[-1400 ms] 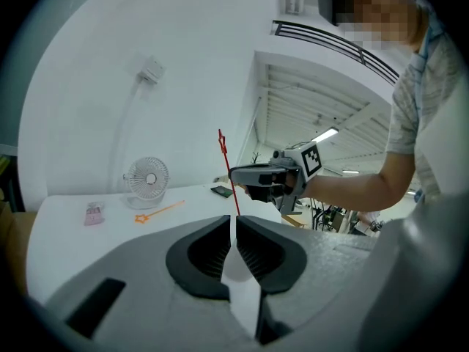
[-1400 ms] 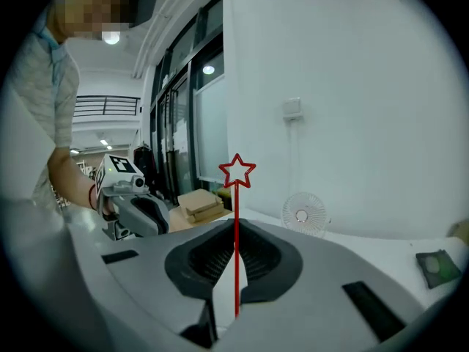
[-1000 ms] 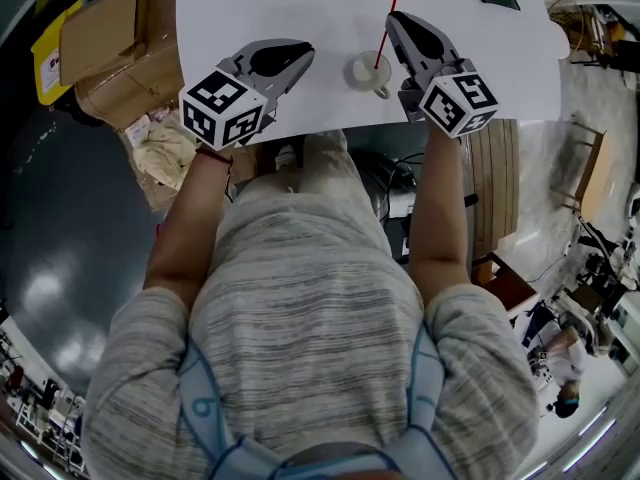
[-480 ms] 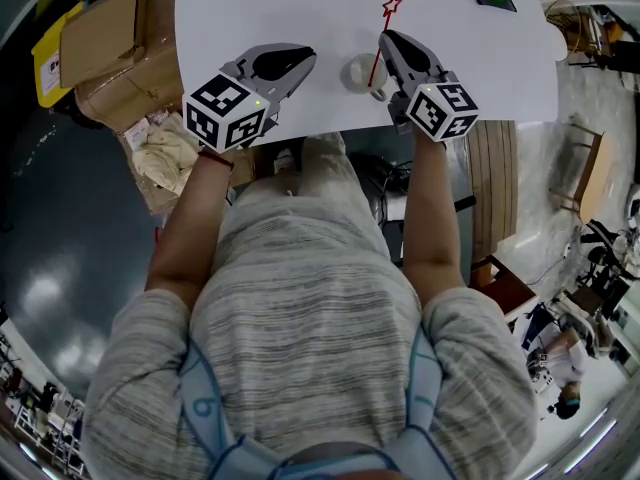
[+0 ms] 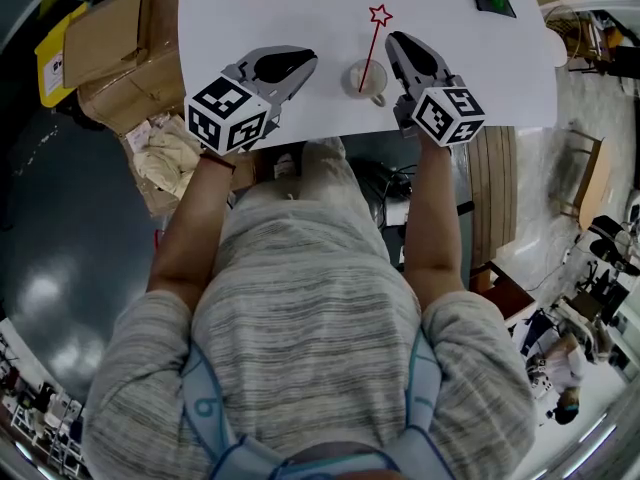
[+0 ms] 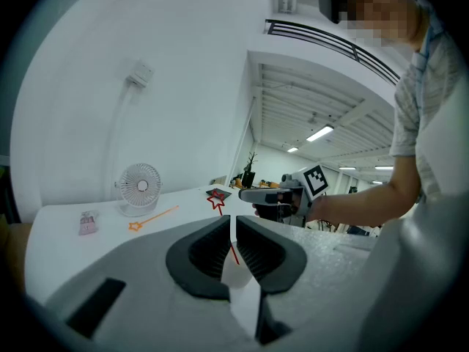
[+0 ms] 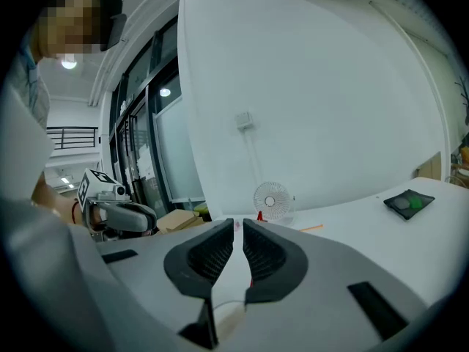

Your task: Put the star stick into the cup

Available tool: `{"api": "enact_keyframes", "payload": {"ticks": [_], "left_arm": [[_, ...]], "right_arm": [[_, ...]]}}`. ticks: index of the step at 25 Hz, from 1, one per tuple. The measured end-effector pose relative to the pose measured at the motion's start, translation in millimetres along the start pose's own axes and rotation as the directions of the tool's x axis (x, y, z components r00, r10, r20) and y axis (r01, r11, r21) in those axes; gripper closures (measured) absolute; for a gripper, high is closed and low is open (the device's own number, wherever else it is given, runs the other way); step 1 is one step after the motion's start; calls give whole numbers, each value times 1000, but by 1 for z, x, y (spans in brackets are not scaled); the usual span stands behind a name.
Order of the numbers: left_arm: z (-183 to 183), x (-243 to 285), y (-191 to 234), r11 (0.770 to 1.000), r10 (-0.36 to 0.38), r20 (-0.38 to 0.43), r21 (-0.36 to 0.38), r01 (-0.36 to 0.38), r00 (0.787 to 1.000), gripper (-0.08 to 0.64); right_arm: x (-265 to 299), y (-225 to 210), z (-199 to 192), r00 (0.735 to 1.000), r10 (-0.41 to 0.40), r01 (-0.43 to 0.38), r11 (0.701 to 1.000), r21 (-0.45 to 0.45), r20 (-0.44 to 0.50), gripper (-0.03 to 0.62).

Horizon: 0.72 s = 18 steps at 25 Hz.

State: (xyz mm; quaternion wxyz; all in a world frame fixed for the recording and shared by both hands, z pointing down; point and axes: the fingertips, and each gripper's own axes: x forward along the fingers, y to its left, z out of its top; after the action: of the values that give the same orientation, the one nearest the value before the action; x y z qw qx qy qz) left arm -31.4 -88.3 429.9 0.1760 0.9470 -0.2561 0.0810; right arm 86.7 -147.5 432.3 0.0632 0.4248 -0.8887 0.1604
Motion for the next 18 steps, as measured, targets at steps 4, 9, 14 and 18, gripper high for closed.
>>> {"api": "enact_keyframes", "payload": {"ticks": [4,9,14,18], "left_arm": [[5,1,5,1000,17,-1,15,-17,1000,543],[19,7,20,998,43,-9,35,-43,999,543],[34,17,46,994,89,0,64,-89,996,543],[41,33,65,992,87,-33,91,-83,996,543]], "right_arm": [[-1,1,14,1000,9,-8,1000,-30,17,571],[-1,0,22,1000,12,-10,999,-41,26,571],[2,-9,20,1000,11,-10,999,-39,17,571],[6,-17,15,1000,8,-8,999,-34,0,571]]}}
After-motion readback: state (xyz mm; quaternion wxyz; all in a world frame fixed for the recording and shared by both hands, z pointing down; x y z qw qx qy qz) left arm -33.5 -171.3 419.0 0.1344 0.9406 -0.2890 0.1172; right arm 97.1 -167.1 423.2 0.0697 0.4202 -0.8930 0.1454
